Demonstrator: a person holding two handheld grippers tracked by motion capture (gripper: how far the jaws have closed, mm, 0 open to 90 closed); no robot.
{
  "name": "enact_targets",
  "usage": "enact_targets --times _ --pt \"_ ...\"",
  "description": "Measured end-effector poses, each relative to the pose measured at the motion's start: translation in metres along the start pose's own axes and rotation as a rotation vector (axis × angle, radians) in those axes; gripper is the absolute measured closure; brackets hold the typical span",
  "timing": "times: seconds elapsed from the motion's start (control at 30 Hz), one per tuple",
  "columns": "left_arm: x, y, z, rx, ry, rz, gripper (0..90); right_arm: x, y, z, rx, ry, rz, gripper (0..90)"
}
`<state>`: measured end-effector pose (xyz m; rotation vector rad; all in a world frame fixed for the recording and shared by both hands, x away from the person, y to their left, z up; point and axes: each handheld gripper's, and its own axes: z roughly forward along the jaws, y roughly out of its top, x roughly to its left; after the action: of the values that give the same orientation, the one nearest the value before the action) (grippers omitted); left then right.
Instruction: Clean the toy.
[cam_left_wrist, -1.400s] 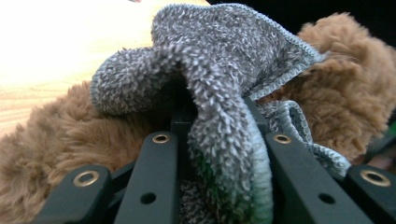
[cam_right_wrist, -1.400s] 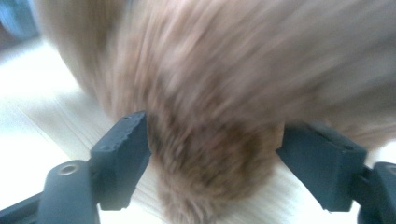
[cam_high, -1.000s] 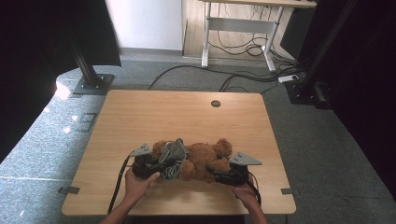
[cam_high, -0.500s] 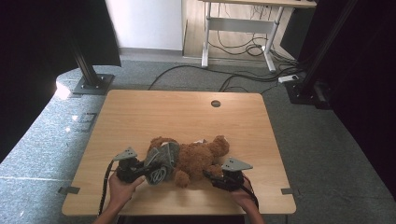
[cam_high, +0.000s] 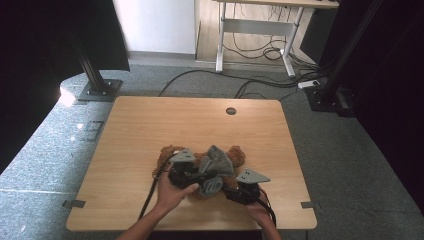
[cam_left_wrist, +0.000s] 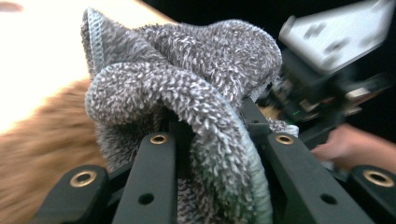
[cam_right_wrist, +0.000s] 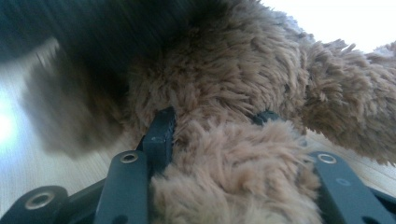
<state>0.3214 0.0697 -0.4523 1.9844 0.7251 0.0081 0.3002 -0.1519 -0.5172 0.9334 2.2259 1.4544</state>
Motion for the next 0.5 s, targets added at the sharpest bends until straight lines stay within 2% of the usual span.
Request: enact_targets --times 0.03,0.07,0.17,0.27,0.33,0.37,0.4,0.5 --pt "0.000 0.000 0.000 0.000 0.000 0.000 72.2 0.000 0.000 0.000 0.000 0.000 0.000 52.3" --pt "0.002 -0.007 0.012 0.021 0.008 -0.003 72.3 0.000 0.000 -0.001 0.003 0.000 0.001 52.4" --pt "0.006 -0.013 0.012 0.006 -0.008 -0.022 72.7 0.001 -0.001 -0.001 0.014 -0.006 -0.013 52.5" --pt "0.008 -0.019 0.005 -0.016 0.012 -0.020 73.2 0.001 -0.002 0.000 0.017 0.000 -0.012 52.9" --pt "0.012 -0.023 -0.005 -0.030 0.046 -0.014 73.6 0.001 -0.002 0.003 0.021 -0.006 -0.016 53.6" --pt "0.012 -0.023 -0.005 -0.030 0.046 -0.014 73.7 0.001 -0.002 0.003 0.021 -0.006 -0.016 53.6" --pt "0.018 -0.026 -0.014 -0.043 0.058 -0.025 73.7 0.000 -0.003 0.003 0.021 -0.004 -0.008 53.8" --pt "0.026 -0.029 -0.023 -0.057 0.081 -0.039 73.7 -0.002 -0.004 0.002 0.019 -0.002 -0.003 53.8"
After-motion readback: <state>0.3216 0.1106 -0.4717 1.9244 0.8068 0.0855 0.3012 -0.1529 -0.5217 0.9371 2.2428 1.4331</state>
